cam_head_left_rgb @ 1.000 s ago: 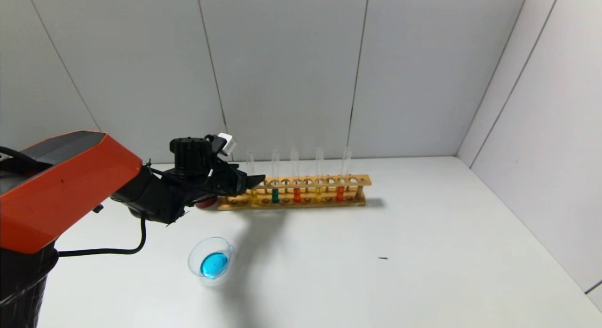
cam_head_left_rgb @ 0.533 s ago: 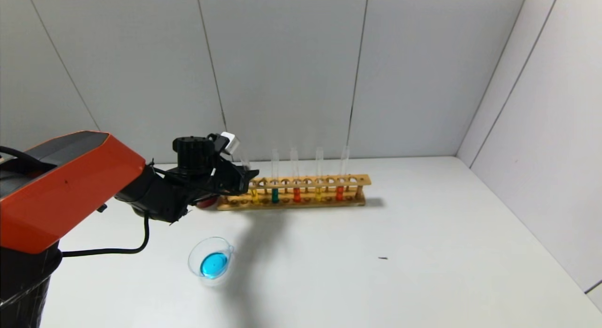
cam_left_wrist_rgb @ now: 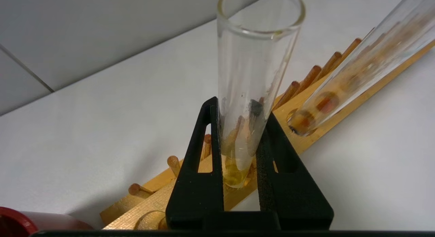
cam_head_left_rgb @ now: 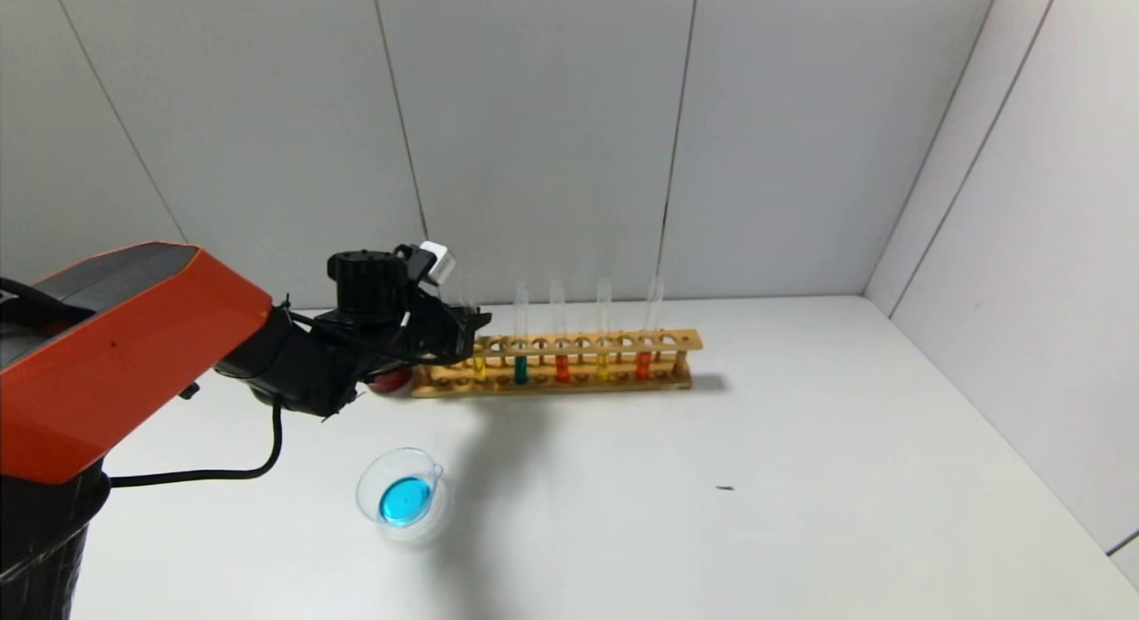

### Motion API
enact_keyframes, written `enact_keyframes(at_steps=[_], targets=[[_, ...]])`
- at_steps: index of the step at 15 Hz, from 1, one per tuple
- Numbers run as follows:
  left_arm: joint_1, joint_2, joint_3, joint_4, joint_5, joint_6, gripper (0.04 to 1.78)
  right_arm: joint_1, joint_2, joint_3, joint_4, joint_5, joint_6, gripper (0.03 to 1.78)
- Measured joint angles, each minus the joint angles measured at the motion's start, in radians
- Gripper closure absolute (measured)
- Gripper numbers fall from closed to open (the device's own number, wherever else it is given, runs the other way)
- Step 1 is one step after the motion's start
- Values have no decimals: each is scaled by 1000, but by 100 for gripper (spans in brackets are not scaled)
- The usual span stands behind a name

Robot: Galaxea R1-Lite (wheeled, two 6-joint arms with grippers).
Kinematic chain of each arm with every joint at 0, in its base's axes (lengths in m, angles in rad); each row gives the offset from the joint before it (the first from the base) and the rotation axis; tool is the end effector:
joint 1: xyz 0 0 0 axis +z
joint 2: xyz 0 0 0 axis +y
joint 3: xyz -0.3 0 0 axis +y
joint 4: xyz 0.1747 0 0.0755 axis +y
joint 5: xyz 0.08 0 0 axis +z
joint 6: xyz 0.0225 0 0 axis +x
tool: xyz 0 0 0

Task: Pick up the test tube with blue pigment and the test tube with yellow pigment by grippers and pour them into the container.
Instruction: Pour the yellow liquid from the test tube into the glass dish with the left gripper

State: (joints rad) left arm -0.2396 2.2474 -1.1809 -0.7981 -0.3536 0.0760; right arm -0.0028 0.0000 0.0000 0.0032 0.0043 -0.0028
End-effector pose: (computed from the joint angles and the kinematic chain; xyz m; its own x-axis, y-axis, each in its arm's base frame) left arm 0.4215 -0.1110 0.0906 0.7965 -0.5510 -0.2488 0.5650 0.8249 -0.0184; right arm -0.0228 0.0002 0.0752 1.0000 0.0015 -0.0032 -0.0015 1.0000 -0.0028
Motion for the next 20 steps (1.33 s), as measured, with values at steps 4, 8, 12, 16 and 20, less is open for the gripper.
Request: enact_keyframes(at_steps=[4,8,12,16,20], targets=[[-3,-90,-5,45,0,3,150,0,0,0,0,0,0,6],[-15,-240,-17,132,-2,19,150,0,0,0,0,0,0,6],[-20,-401,6,285,-4,144,150,0,0,0,0,0,0,6],[-19,-556,153,350,1,322,150,-1,0,0,0,0,0,6],[96,-616,324,246,-44,644,150,0,0,0,0,0,0,6]])
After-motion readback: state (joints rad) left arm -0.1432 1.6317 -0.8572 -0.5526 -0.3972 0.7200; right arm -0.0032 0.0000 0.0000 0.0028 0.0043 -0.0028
